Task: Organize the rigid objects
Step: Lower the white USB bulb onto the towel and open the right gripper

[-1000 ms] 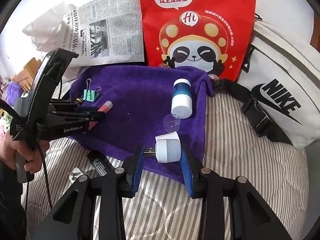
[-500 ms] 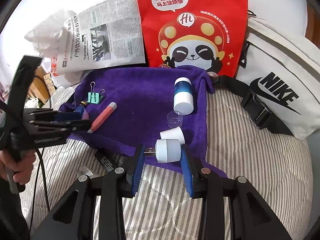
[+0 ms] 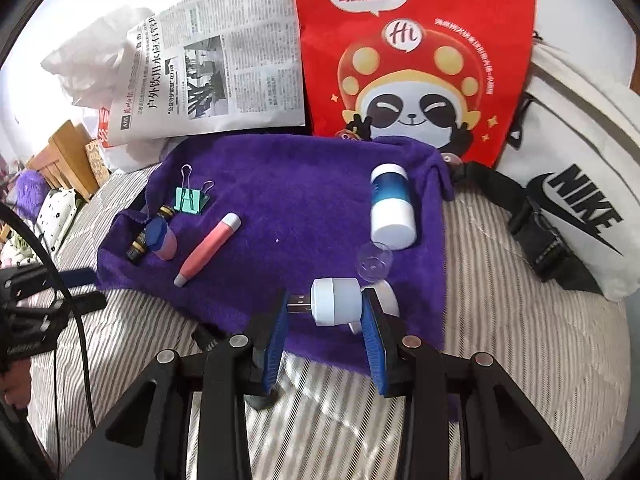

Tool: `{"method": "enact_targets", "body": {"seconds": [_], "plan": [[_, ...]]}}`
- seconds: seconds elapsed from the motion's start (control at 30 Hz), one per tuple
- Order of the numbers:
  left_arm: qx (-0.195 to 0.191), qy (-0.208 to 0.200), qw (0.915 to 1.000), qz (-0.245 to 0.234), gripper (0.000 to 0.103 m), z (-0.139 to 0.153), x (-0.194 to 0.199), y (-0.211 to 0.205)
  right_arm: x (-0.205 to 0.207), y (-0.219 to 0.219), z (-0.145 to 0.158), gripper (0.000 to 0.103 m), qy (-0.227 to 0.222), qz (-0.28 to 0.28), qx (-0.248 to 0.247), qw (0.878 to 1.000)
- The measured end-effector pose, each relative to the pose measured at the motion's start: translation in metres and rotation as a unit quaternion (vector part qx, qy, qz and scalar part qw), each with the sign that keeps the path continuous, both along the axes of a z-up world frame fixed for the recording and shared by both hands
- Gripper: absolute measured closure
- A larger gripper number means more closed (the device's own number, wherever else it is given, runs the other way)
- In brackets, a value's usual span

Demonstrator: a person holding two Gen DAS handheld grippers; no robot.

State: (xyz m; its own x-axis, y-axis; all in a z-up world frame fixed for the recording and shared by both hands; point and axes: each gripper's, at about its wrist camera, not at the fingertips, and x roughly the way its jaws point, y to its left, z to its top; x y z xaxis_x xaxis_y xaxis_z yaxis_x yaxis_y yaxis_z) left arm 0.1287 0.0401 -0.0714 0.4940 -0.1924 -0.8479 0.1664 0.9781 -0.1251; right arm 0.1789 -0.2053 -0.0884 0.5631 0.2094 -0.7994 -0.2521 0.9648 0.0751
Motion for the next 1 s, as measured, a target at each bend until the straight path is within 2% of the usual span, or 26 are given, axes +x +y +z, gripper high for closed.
{"method": "enact_targets", "body": {"seconds": [0.2, 0.43, 0.63, 0.77, 0.9, 1.0], "plan": [[-0.012, -0.007, 0.9999, 0.003, 0.058, 0.0, -0.008, 0.012, 0.027, 0.017, -0.008, 0.067, 0.009, 0.002, -0.015, 1.0], [-0.012, -0.004, 0.9999, 0.003, 0.058, -0.008, -0.01, 0.021, 0.07, 0.036, -0.015, 0.067, 0.001, 0.009, -0.06, 0.998], [-0.013, -0.003, 0.9999, 0.0, 0.056, -0.011, -0.009, 0.025, 0.102, 0.035, -0.032, 0.067, 0.028, -0.005, -0.071, 0.997], [-0.016, -0.002, 0.9999, -0.003, 0.055, -0.013, -0.008, 0.027, 0.115, 0.031, -0.04, 0.067, 0.046, -0.014, -0.073, 0.996], [-0.02, 0.005, 0.9998, 0.001, 0.055, -0.018, -0.006, 0.032, 0.122, 0.022, -0.041, 0.067, 0.057, -0.019, -0.049, 0.997], [-0.019, 0.009, 0.9998, 0.004, 0.055, -0.02, -0.006, 0.033, 0.121, 0.02, -0.041, 0.066, 0.056, -0.016, -0.052, 0.997]]}}
